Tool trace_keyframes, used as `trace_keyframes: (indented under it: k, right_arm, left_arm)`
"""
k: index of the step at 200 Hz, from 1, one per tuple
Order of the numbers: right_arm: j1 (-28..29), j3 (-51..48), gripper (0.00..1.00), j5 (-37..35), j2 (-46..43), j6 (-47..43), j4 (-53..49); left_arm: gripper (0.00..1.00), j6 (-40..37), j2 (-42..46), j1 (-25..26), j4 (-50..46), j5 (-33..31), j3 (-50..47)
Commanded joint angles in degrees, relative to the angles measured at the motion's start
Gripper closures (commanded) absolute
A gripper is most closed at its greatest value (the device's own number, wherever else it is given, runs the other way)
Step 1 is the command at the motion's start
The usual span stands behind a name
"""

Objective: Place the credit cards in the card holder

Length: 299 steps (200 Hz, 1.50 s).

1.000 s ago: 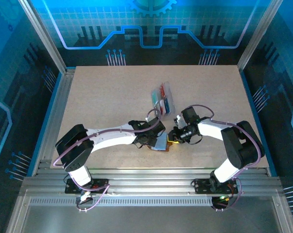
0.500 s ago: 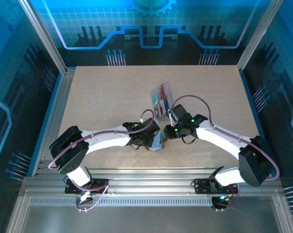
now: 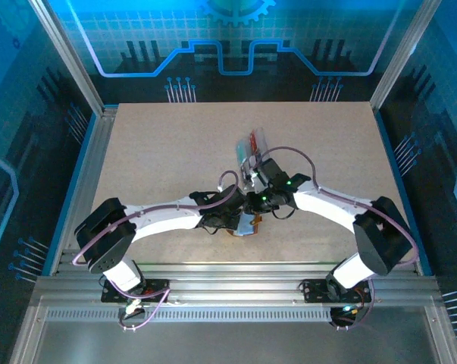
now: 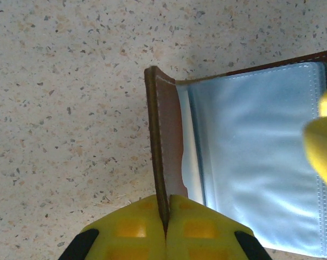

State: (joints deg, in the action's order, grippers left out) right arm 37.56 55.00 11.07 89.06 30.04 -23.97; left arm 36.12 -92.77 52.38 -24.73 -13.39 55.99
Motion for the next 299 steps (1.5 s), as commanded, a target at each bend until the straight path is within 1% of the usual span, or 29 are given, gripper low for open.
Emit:
trace_keyframes:
  k: [1,9,41,92,124,165,181,199,210,221,253,278,299]
  right_arm:
    - [0.33,-0.64,0.71,-0.97,1.8,0.37,1.73]
    - [0.33,-1.1,0.68,-2.13,2.52,0.2,1.61]
    - [0.58,-2.53,0.65,-4.22,5.13,0.03,1.95]
    - [3.71,-2.27,0.57,-14.87,6.54,-0.59,-2.45]
    - [5.86,-1.58,0.57,-17.88,8.54,-0.38,-3.37]
    - [7.5,-1.04,0.58,-19.93,11.33,0.19,-3.88]
    - [7.77,-1.42,0.61,-18.5,11.71,0.28,-3.22]
    - [7.78,-1.72,0.68,-16.9,10.91,0.39,-2.37]
    - [7.72,-1.66,0.74,-16.01,10.16,0.28,-2.05]
    - [7.78,-1.44,0.78,-15.47,9.52,0.19,-1.82]
    - [7.79,0.67,1.0,-13.6,8.91,-0.16,-2.37]
    - [7.98,1.95,1.0,-12.38,7.95,-0.14,-2.69]
    - [7.85,2.81,1.0,-9.63,6.52,0.0,-2.35]
  left_arm:
    - [1.0,1.22,2.02,-0.15,-0.17,1.38,-1.46]
    - [1.0,1.34,2.23,-0.09,0.14,1.43,-1.79]
    - [0.99,1.58,2.33,-0.17,0.64,1.67,-2.24]
    - [0.98,2.11,2.49,-0.35,1.31,1.79,-3.5]
    - [0.98,2.7,2.59,-0.66,2.3,2.61,-4.46]
    - [0.98,3.51,3.11,-0.95,3.43,3.1,-6.28]
    - [0.98,3.96,3.45,-1.22,4.21,3.49,-7.57]
    - [0.98,4.43,3.56,-1.48,5.14,3.89,-8.93]
    - [0.98,4.74,3.58,-1.57,5.88,4.39,-9.81]
    - [0.98,5.21,3.48,-1.58,6.82,5.01,-10.49]
    - [0.98,6.65,3.04,-1.58,9.21,6.22,-12.39]
    - [0.98,7.6,2.95,-1.58,10.54,6.35,-13.51]
    - [0.98,8.57,2.77,-1.58,11.65,6.44,-14.37]
